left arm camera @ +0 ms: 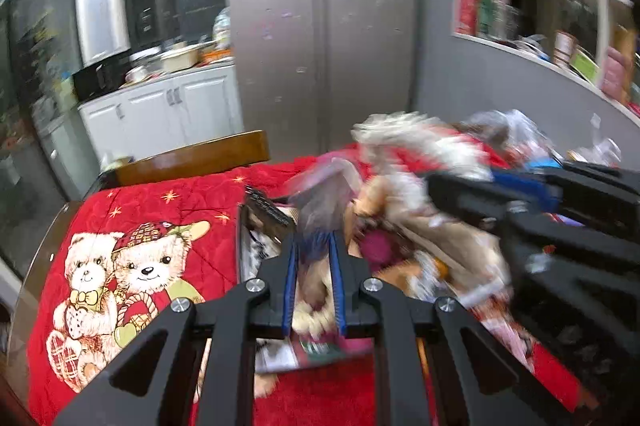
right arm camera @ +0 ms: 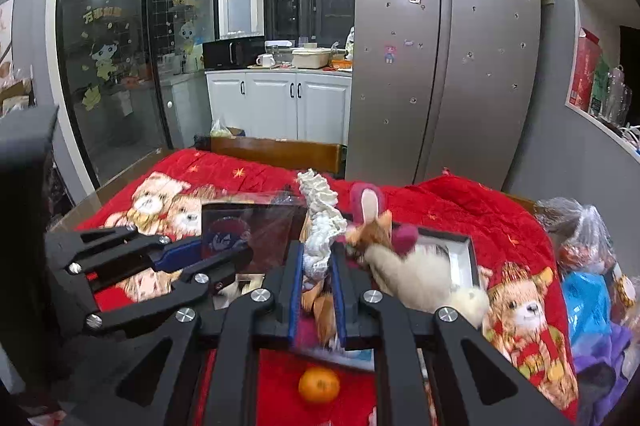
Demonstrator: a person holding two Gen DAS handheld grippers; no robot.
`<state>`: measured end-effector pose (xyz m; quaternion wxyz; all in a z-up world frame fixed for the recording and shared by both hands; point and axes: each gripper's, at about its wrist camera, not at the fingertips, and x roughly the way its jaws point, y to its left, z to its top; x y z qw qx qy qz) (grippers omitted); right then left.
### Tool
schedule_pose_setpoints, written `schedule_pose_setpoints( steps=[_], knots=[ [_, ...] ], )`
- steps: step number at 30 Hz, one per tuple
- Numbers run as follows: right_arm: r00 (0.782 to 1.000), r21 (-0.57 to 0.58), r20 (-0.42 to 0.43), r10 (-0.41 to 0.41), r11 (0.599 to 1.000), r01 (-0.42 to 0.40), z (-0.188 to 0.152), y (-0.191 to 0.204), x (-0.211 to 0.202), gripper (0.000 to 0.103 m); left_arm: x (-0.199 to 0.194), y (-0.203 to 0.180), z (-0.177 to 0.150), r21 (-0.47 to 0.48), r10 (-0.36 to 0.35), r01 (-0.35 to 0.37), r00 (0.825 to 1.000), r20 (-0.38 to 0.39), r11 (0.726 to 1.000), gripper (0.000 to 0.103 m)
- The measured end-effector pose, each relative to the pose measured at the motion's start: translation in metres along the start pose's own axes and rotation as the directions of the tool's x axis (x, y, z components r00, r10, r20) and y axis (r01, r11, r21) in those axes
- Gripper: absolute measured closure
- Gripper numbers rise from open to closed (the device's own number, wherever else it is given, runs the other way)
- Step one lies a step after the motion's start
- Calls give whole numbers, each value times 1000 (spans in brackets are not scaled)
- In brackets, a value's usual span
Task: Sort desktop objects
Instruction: 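Carry the packet and white scrunchie up over the black box with both tools, then lower the packet and scrunchie into the box and open both tools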
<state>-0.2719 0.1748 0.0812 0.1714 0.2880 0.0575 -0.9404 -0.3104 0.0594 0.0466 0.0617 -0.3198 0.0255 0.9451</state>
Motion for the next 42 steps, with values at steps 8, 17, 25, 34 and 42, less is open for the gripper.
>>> schedule_pose_setpoints(
  steps=[8,17,25,34,42],
  knots=[
    [998,101,66,3,995,-9,17,-34,30,89,36,17,8,-55,15,-13,999,37,998,88],
    [1000,90,-19,-11,996,12,-3,-45,52,89,39,36,6,-103,-50,50,999,-1,993,88],
    [999,89,-42,17,996,-13,-7,-42,56,89,27,44,13,-116,-69,71,997,19,991,88],
    [999,70,-45,14,998,-11,-8,-38,57,89,35,39,10,-97,-94,93,996,-8,991,88],
    [997,61,-77,24,998,-19,-13,-35,66,89,38,33,8,-73,-100,99,995,-17,992,88]
  ],
)
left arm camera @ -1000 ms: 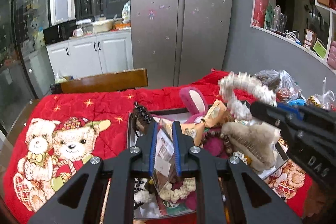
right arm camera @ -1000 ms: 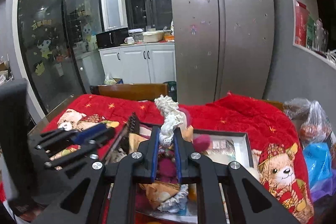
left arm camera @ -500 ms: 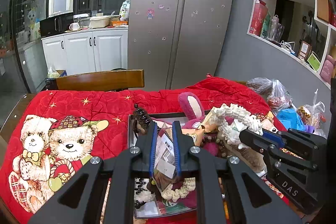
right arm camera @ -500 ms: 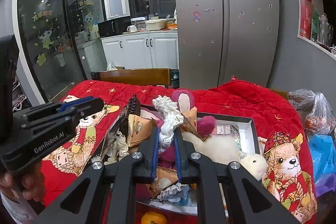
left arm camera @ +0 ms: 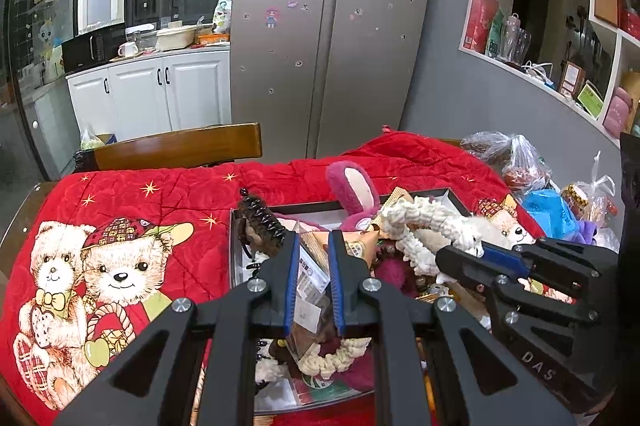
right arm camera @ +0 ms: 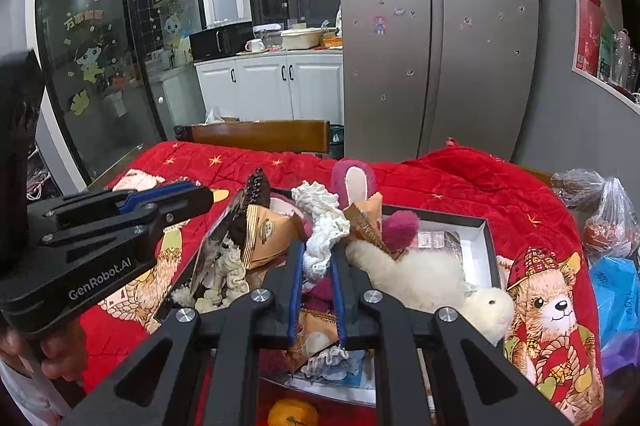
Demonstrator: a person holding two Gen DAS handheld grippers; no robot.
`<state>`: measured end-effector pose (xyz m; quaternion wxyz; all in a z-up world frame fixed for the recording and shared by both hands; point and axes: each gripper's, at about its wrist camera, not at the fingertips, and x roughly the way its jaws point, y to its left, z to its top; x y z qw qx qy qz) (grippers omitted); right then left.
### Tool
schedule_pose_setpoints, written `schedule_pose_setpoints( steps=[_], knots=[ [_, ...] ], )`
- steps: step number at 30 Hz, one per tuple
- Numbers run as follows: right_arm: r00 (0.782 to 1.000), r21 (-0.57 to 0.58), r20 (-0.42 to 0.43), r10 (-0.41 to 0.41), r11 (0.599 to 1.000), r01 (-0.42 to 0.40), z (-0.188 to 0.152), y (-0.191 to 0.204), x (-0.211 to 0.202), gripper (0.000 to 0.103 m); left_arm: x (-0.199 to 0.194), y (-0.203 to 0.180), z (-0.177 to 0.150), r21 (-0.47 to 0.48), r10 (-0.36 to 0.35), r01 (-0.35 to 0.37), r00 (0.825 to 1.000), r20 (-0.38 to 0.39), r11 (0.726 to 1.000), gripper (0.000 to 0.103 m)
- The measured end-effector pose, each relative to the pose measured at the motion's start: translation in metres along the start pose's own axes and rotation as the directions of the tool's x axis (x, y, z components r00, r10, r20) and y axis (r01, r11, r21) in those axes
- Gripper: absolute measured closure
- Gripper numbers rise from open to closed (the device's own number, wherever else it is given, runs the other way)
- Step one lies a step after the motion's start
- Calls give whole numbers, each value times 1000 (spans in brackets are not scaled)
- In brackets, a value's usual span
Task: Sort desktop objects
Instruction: 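Lower the packet and scrunchie into the box and open both tools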
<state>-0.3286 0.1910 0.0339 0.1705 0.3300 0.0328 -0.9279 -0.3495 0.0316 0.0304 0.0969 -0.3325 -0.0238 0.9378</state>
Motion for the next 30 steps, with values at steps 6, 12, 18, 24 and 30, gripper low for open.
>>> schedule_pose_setpoints(
  steps=[6,12,18,24,30],
  knots=[
    [1000,12,-24,1,1000,-1,-5,0,7,81,6,0,-2,15,36,-36,999,-13,999,85],
    [1000,55,10,-13,998,13,-2,-8,1,36,2,7,-2,-10,81,-81,997,6,997,28],
    [1000,72,16,-20,997,19,1,-13,-3,32,-8,10,3,-10,107,-107,993,44,994,13],
    [999,51,36,-25,998,23,6,-10,-13,32,-16,5,4,3,104,-104,993,54,995,12],
    [994,22,90,-54,998,52,12,-5,-45,29,-36,-10,0,17,89,-90,994,59,996,12]
  ],
)
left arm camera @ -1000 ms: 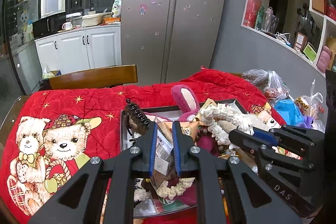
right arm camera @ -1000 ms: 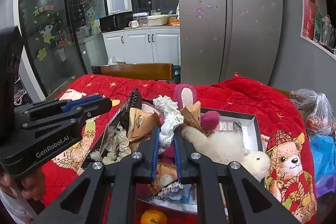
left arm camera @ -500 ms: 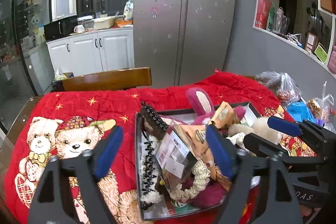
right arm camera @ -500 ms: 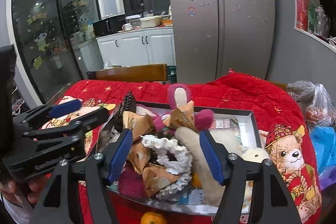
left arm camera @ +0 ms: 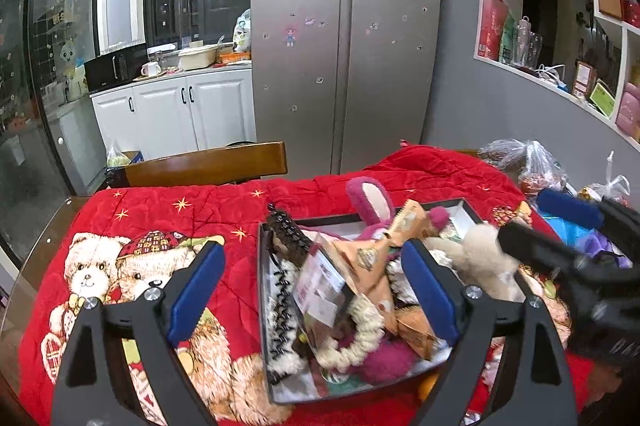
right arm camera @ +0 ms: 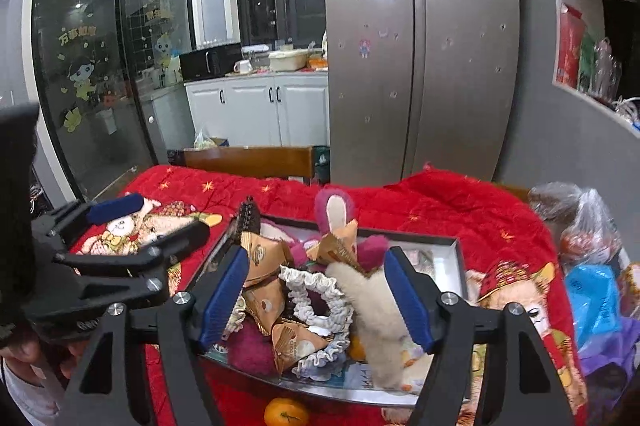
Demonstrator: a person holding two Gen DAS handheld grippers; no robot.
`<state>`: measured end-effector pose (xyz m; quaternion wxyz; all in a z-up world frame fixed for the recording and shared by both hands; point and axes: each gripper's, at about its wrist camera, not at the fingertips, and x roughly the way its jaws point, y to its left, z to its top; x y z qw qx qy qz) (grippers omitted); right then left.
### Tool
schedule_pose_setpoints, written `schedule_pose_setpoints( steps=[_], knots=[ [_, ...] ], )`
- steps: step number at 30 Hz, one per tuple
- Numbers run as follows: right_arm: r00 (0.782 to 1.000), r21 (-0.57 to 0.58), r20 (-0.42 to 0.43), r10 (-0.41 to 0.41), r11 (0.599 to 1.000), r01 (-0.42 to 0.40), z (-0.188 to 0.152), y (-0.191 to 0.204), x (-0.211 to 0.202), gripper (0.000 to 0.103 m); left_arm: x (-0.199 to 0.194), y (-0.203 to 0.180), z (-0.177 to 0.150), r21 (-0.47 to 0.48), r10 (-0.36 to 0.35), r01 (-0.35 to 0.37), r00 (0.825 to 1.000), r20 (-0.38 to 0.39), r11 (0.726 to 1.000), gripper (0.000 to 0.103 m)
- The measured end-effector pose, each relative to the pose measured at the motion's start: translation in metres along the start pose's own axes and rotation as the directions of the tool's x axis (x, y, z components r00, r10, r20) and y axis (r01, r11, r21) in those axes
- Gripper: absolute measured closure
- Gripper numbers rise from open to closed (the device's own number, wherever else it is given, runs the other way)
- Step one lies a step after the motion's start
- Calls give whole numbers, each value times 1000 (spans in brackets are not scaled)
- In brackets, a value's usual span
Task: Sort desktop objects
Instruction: 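Lower the packet and scrunchie into the box and open both tools, then withdraw both tools toward the orange and pink scrunchie in front of the box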
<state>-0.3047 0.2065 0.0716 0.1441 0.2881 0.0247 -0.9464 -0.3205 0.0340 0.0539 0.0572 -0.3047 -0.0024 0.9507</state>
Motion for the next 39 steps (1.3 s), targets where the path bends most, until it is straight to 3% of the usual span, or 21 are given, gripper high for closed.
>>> schedule_pose_setpoints(
  steps=[5,10,14,16,27,32,39],
  knots=[
    [999,15,51,-9,1000,8,0,-9,-42,28,-26,-17,-6,15,-42,41,999,24,999,12],
    [998,-11,54,-29,999,30,-16,-17,-77,27,-49,-38,-31,-3,-56,57,996,62,998,5],
    [998,-14,44,-43,999,43,-38,-24,-95,27,-50,-54,-56,41,-92,91,996,6,995,5],
    [999,-13,28,-39,999,40,-48,-27,-97,27,-45,-61,-71,70,-70,72,997,-20,995,5],
    [998,-6,-49,-50,999,50,-120,-39,-72,27,1,-85,-135,115,-90,111,982,-169,987,5],
    [993,-26,-109,-43,999,40,-140,-42,-50,27,13,-96,-142,164,-71,101,981,-180,981,5],
    [975,82,-215,47,996,-30,-155,-61,-26,27,30,-95,-143,147,-73,108,971,-226,983,5]
  ],
)
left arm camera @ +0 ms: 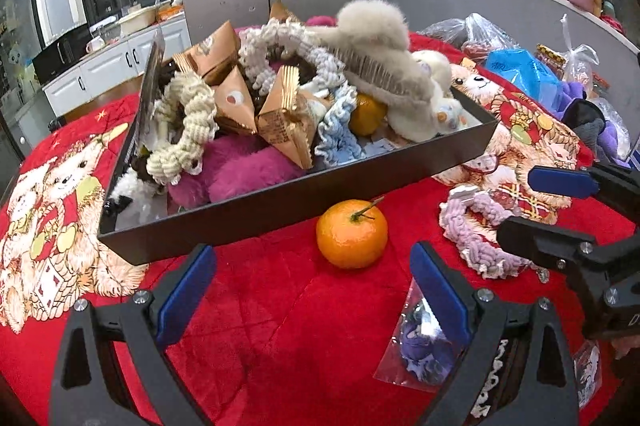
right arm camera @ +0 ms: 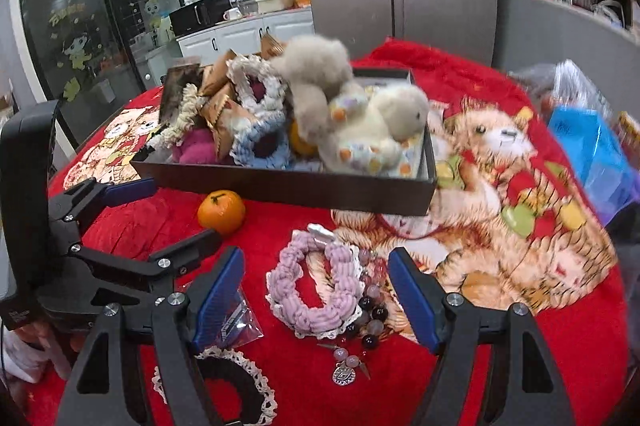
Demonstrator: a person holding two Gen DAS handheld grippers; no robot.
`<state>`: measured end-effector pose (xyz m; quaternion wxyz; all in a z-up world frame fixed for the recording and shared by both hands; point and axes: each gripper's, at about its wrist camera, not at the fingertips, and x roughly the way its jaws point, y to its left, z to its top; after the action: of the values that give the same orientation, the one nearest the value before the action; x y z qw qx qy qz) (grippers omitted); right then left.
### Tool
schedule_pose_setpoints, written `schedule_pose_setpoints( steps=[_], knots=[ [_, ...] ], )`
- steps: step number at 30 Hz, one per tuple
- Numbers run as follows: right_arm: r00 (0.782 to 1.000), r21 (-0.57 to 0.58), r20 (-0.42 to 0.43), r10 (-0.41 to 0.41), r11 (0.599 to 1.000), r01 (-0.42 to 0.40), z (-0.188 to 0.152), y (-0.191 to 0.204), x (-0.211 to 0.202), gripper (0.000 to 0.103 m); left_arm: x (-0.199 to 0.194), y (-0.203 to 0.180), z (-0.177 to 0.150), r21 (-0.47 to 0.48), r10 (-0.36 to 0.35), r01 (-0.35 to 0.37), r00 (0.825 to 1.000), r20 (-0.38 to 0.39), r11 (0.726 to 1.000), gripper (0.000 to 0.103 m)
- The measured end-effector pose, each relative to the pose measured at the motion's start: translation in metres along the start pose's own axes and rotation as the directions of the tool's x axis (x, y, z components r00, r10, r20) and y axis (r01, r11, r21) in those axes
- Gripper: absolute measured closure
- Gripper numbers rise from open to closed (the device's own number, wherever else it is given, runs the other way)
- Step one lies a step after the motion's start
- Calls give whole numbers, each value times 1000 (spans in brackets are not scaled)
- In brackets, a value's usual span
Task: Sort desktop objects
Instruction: 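Withdraw both tools toward the orange and pink scrunchie in front of the box, then grasp the orange with the left tool while the right tool grasps the pink scrunchie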
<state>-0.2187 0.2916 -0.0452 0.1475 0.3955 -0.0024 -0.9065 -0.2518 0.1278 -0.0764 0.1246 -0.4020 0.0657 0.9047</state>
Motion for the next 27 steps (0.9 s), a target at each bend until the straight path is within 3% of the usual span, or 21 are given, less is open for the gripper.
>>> schedule_pose_setpoints(
  steps=[12,19,27],
  knots=[
    [998,-21,-58,10,1000,-11,-10,3,20,30,22,1,-1,1,-13,13,995,-97,1000,5],
    [998,-44,-59,-19,999,16,-10,4,24,49,25,1,-1,-2,-17,16,994,-111,1000,5],
    [998,-79,-57,-10,997,5,-12,10,23,62,27,2,-1,-6,-25,24,993,-117,1000,5]
  ],
)
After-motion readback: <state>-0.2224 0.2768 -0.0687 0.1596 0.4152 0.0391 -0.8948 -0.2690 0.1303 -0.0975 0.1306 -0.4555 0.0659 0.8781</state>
